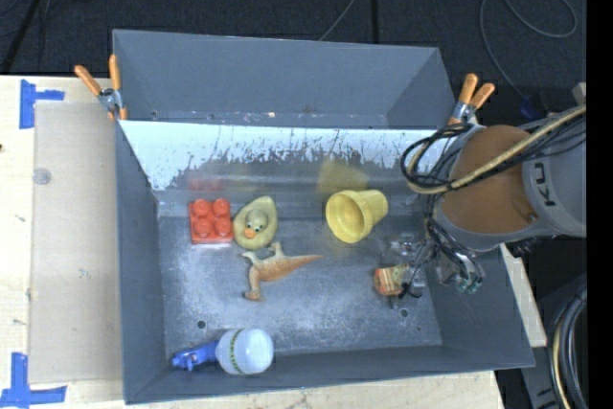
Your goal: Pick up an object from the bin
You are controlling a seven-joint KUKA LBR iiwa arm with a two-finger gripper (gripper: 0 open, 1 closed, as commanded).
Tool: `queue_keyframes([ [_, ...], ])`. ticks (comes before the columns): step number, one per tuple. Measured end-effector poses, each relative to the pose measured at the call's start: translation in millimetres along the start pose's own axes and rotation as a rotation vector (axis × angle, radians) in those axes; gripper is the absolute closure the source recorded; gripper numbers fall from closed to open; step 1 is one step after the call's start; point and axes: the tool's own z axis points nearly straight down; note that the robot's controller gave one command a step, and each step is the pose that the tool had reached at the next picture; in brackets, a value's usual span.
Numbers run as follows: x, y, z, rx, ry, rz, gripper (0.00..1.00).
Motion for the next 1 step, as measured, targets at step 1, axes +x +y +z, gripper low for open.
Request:
queue_keyframes([
  [1,0.0,0.0,0.0,0.0,0.0,-0.001,1.0],
])
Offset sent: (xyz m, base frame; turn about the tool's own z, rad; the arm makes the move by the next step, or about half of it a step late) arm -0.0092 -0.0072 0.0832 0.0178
